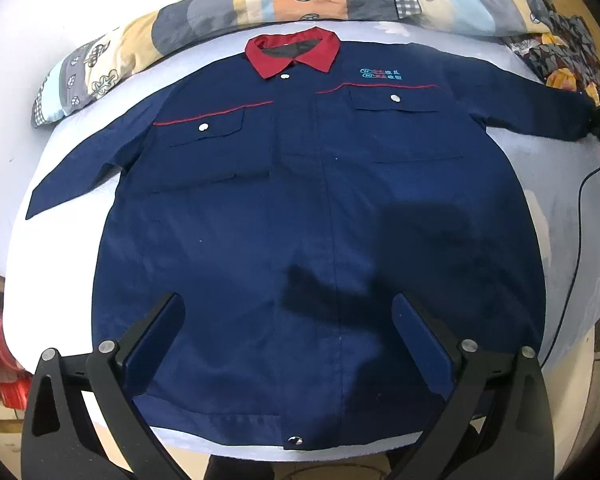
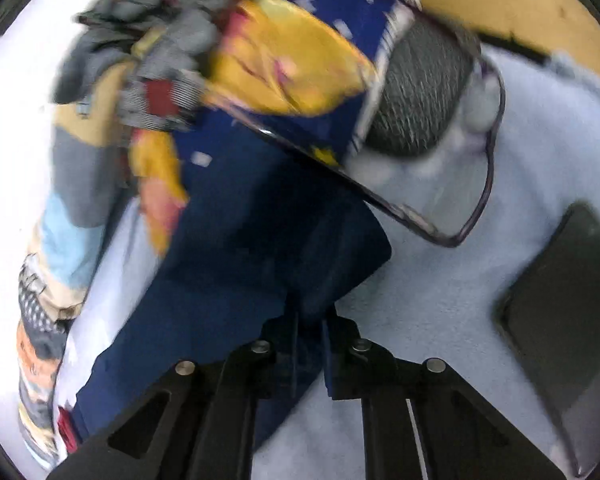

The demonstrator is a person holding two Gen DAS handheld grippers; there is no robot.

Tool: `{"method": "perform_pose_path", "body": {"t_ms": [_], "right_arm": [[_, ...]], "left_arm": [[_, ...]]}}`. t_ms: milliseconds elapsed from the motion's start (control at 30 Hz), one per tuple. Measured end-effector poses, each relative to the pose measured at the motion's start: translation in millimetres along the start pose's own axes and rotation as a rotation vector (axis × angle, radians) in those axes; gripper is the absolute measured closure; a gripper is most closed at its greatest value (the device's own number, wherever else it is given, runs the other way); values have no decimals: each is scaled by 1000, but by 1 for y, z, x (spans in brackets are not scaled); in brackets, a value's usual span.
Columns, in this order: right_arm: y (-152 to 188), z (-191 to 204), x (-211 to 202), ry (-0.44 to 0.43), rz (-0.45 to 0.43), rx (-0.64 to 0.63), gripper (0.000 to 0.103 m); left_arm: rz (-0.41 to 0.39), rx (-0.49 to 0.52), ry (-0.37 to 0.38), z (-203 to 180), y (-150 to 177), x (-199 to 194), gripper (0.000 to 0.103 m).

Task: Fold large clothes
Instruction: 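Reach the right tool to the sleeve cuff and close on it, then lift the sleeve with the right tool and lay it across the jacket body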

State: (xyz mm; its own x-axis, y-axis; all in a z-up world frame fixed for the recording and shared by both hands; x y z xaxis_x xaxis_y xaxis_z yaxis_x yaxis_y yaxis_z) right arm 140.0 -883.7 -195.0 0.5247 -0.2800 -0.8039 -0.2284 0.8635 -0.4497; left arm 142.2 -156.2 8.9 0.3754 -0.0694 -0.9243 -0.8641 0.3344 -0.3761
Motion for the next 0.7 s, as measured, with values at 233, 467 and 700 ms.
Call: {"method": "perform_pose_path", "body": {"t_ms": [233,467,700], "right_arm": [[16,25,-74,-105,-66,-11,93],[22,67,-136,-133,-69,-58,93],[45,112,-202,-144,-66,-77,93]], "left_arm": [[-49,4,12,9,-17,-33,0],[-119,-37,13,49,-41,-80,0],[-148,-100,-4,105,-54,-129,0]]}}
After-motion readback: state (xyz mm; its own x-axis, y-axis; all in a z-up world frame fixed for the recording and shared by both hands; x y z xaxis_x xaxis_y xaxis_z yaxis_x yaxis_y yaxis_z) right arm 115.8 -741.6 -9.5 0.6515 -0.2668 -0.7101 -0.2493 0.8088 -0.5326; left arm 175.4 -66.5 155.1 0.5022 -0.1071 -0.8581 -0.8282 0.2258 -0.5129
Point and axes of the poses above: each gripper's, at about its wrist camera, not at the fingertips, and x roughly the way its jaws point, z to its left, y to its underside, the point moved 5 cm from there along x, roughly the way its jaws point, and after that the axes turned 6 degrees about y, right-handed, at the moved point
